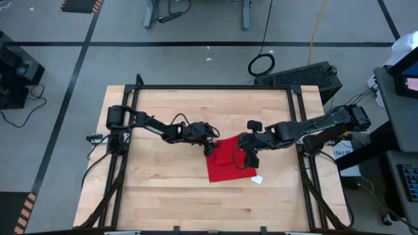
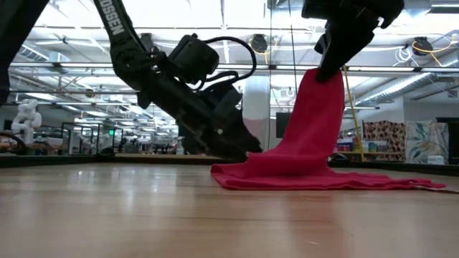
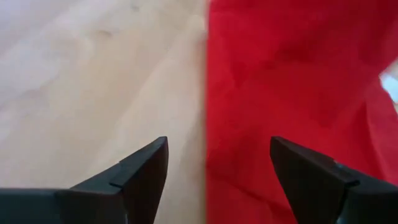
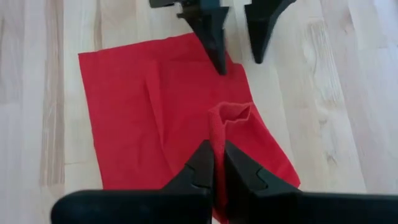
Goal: Roll napkin
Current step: Fold the red napkin
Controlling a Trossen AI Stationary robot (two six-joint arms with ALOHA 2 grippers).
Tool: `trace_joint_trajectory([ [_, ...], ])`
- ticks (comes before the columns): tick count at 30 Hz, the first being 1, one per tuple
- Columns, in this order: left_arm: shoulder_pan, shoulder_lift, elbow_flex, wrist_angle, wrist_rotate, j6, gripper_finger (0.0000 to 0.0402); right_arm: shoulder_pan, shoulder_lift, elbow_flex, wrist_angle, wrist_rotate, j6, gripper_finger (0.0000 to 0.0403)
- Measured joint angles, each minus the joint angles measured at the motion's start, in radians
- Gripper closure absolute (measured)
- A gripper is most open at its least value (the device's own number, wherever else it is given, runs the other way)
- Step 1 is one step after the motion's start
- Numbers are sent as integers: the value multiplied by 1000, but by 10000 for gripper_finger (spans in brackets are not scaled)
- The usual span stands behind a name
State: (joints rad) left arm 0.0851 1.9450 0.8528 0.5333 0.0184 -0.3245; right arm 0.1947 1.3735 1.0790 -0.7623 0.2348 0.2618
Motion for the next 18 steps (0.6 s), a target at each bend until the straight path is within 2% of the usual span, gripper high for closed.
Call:
trace_joint_trajectory([
  [4,3,18,0,7,11,27,129,0,0,0,3,1,-15,394],
  [7,7,43,0,38,9,70,162,0,0,0,5,2,-15,394],
  [11,0,48,0,75,9,113,232,0,0,0,5,2,-14,394],
  [18,-9,49,0,117,7,154,383,0,0,0,5,3,-12,394],
])
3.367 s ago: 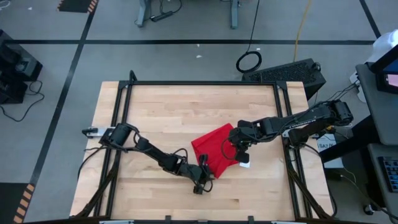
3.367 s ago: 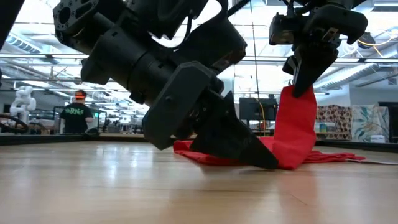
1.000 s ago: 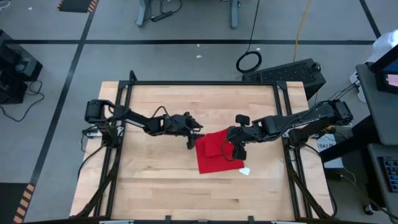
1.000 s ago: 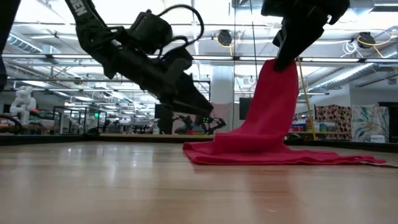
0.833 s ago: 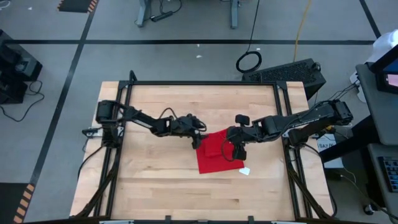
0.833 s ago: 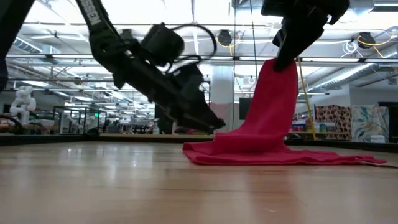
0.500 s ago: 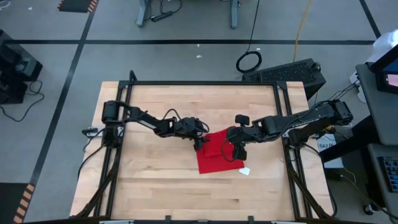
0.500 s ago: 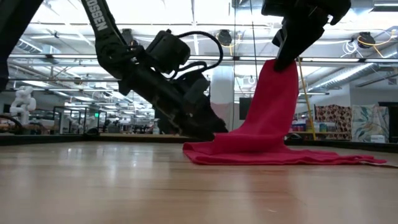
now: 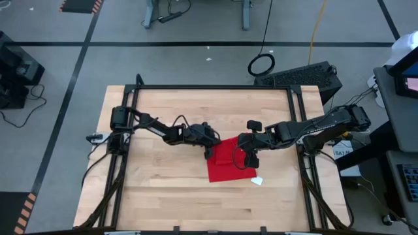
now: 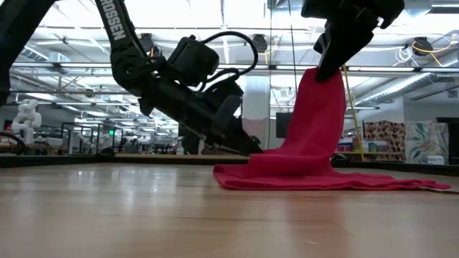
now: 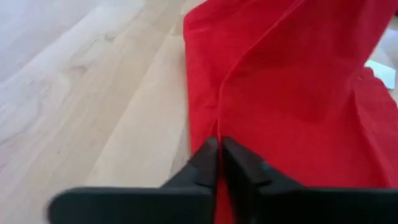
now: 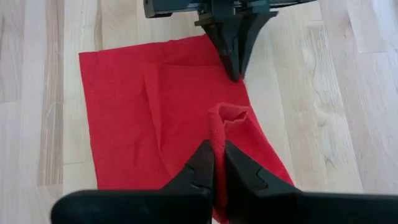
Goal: Roll napkin
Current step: Fold the red napkin
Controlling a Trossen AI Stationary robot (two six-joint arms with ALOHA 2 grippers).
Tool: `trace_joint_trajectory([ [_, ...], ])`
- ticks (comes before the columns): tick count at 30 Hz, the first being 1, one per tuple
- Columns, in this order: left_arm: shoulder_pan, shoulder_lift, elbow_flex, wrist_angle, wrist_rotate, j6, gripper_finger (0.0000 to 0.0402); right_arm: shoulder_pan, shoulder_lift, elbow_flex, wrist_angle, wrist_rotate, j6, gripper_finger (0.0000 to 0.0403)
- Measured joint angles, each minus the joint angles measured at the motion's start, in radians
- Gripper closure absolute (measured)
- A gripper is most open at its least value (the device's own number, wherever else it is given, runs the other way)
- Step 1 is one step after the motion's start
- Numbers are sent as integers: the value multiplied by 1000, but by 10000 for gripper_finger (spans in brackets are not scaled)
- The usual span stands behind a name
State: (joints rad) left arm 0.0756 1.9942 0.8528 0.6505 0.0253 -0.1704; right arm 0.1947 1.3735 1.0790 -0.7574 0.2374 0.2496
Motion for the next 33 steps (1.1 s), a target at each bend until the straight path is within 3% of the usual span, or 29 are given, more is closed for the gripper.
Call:
trace_joint_trajectory([
  [8,-6,-40,-2,-52,26,5,396,0,0,0,0,2,0,394],
  [18,-26,-369,-1,-341,26,165,399,3,-1,0,-1,143,3,394],
  [26,-32,-584,0,-411,-169,343,400,2,-32,6,32,216,-4,394],
  [33,-17,-610,0,-447,-139,339,401,-4,-39,6,35,204,-3,394],
])
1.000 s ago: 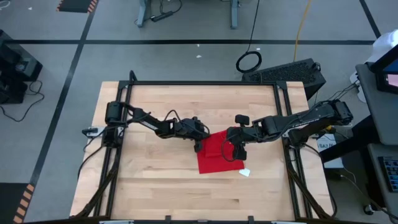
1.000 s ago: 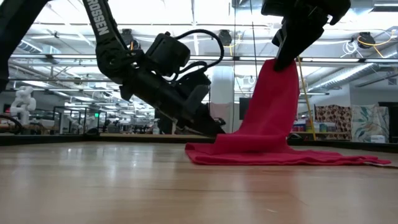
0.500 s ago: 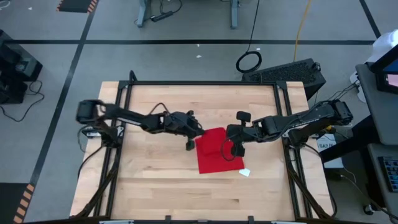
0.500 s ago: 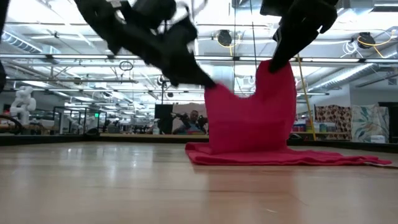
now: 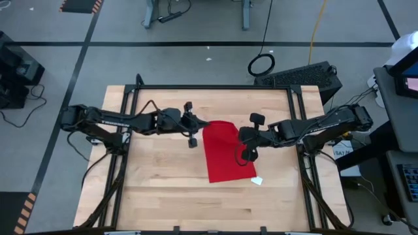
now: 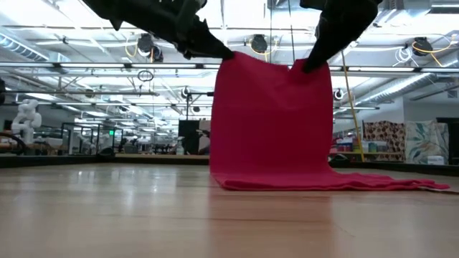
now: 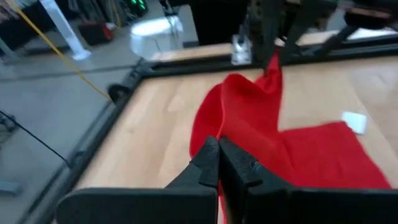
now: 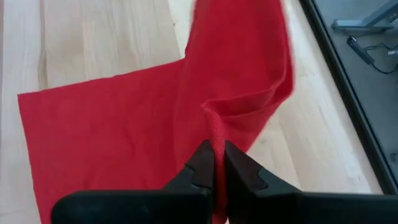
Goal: Roll napkin
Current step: Fold the red napkin
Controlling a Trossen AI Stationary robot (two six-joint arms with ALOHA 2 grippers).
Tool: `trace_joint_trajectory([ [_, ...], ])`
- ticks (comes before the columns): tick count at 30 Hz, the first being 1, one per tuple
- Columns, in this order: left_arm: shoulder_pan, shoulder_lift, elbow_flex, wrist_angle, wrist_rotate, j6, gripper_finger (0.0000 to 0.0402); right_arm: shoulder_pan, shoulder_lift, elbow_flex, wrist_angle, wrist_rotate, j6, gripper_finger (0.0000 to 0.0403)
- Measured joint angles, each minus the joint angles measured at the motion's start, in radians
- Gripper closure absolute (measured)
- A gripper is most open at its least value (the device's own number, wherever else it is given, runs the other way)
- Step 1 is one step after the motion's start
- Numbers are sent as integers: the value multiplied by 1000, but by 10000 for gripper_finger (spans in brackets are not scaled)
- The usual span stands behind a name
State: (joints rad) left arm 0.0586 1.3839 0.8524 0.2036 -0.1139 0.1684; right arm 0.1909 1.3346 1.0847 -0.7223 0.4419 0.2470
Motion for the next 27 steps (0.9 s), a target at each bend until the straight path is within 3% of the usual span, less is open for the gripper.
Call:
trace_joint_trajectory([
  [11,-89,2,0,-79,105,-127,401,1,0,0,-51,-86,0,394],
  [18,-157,47,0,-52,111,-158,401,1,0,0,-76,-213,43,394],
  [27,-199,107,-1,-40,104,-163,401,43,0,0,-76,-213,87,394],
])
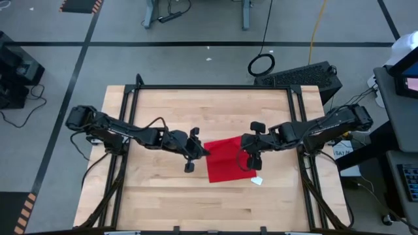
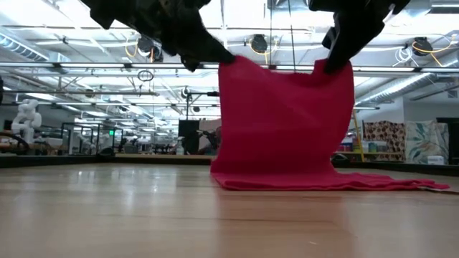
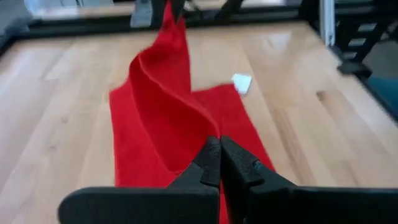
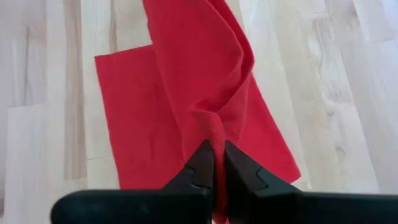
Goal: Roll napkin
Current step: Fold the red napkin
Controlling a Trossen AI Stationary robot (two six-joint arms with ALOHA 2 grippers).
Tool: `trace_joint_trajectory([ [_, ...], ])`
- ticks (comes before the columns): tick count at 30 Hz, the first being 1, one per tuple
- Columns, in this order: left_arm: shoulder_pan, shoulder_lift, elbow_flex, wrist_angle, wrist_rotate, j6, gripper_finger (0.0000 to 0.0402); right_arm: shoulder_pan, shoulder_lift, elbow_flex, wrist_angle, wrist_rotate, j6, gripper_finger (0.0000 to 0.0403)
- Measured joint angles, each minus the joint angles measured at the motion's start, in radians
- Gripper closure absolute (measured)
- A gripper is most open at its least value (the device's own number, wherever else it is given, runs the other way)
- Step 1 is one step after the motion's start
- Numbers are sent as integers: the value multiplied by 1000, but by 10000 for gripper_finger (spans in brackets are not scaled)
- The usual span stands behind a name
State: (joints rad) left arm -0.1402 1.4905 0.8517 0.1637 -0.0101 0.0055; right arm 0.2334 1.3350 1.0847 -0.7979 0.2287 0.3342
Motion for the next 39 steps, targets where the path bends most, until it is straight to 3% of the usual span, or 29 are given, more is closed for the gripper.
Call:
trace_joint_trajectory([
  [4,0,-2,0,-19,-24,4,401,10,13,0,0,2,20,394],
  [12,12,-1,0,-51,-187,61,401,12,60,0,0,34,5,394],
  [20,15,-1,0,-54,-68,47,401,12,64,0,-15,-3,5,394],
  [26,-5,-1,0,-51,-66,34,401,13,64,0,-18,-73,21,394],
  [39,-7,-1,0,-25,-54,52,401,17,64,0,-25,-78,29,394],
])
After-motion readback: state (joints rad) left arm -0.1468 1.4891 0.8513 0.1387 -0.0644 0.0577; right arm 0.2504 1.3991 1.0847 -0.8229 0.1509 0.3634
